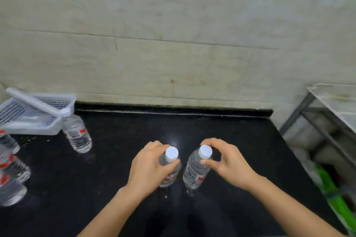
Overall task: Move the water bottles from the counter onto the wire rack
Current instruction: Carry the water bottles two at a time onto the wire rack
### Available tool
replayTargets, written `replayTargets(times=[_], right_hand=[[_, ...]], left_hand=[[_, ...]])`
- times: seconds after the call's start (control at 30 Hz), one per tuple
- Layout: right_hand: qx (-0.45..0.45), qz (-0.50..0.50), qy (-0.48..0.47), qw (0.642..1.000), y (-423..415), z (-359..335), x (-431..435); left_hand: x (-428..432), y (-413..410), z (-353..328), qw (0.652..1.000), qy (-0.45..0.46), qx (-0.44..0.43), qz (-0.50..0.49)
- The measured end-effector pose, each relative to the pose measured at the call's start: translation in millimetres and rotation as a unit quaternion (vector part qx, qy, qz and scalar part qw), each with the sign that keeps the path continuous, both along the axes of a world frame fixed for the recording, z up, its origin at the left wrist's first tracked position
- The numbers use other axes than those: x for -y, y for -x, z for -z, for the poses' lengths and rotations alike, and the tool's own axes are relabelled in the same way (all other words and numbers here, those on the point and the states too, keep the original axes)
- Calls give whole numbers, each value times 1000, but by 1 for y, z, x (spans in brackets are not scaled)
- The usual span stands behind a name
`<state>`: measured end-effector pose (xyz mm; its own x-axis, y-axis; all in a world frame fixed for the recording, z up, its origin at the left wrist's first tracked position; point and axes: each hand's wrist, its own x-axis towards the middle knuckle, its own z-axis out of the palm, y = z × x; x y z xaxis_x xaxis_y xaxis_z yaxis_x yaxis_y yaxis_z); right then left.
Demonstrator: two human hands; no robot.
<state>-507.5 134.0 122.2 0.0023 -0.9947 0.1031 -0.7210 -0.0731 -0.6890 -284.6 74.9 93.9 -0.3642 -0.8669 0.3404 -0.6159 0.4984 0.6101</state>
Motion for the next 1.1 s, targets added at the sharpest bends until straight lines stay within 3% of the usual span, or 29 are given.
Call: replayTargets(times=[0.3, 0.53, 0.8, 1.1], right_hand=[[14, 159, 75, 984, 221, -59, -173], [-2, 250, 132, 959, 368, -120, -252], [19, 317, 214, 924, 512, -158, -265], [29, 359, 194, 912, 664, -188, -217]], left_hand=[[-119, 253, -62, 989, -17, -93, 115], [-165, 419, -130, 960, -25, -155, 233], [-157, 583, -185, 932, -28, -196, 303], [-102, 753, -208, 912, -87, -204, 347]])
